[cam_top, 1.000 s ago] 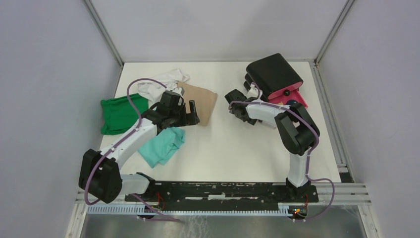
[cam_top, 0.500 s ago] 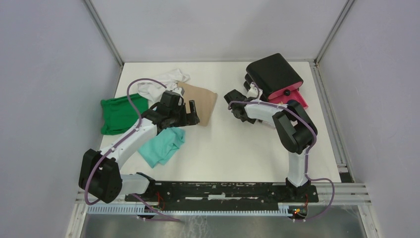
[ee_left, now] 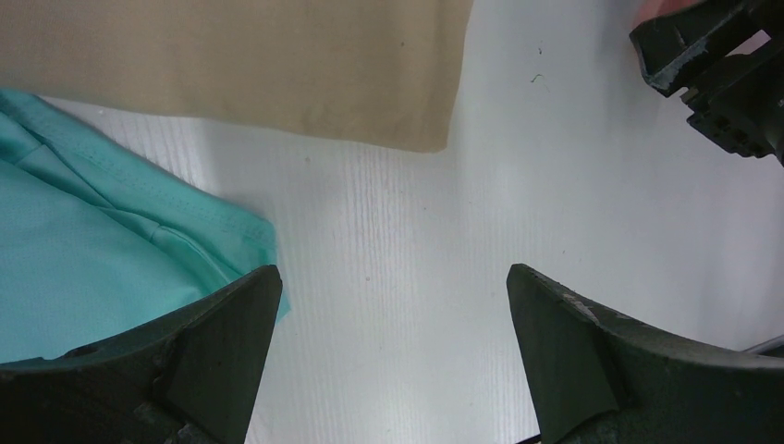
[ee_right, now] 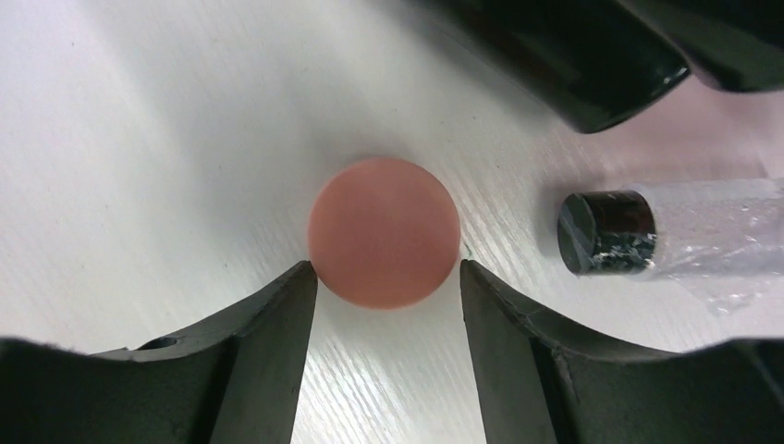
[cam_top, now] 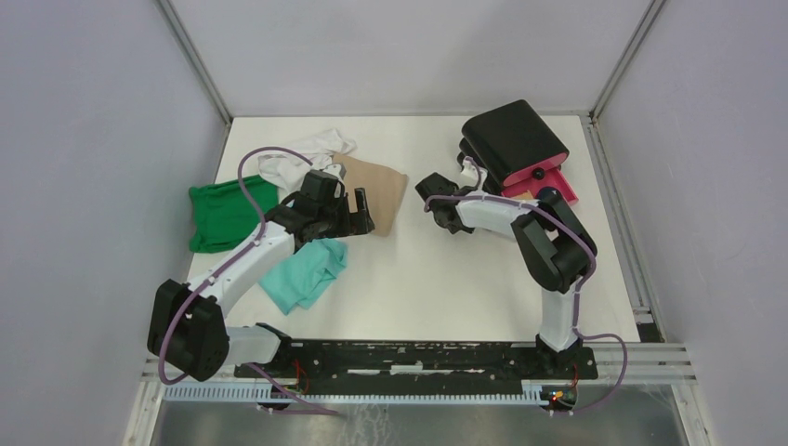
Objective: Organize the makeup
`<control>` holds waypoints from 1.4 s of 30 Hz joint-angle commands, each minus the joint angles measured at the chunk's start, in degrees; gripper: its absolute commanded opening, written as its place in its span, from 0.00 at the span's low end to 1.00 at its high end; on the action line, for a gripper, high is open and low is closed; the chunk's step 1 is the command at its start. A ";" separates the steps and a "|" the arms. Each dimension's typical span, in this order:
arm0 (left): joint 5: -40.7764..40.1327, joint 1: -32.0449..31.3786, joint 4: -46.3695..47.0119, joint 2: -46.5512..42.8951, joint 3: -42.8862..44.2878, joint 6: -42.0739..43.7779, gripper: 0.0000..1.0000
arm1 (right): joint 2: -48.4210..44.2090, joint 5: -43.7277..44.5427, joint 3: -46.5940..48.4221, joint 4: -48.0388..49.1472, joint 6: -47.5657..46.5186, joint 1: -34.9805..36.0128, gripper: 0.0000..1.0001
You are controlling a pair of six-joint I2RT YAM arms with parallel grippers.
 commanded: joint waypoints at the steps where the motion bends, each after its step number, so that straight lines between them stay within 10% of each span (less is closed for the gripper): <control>1: -0.04 0.10 1.46 -1.92 -0.40 1.84 0.99 | -5.81 1.97 -1.41 -0.12 -2.74 0.33 0.65; 14: -0.06 0.13 1.06 -3.24 -0.35 2.32 0.99 | -5.27 -0.30 -1.83 1.53 -6.84 -0.50 0.97; 42: -0.12 0.38 0.83 -3.16 -1.11 2.63 0.99 | 0.01 -9.83 -5.29 15.71 -15.41 -4.16 0.86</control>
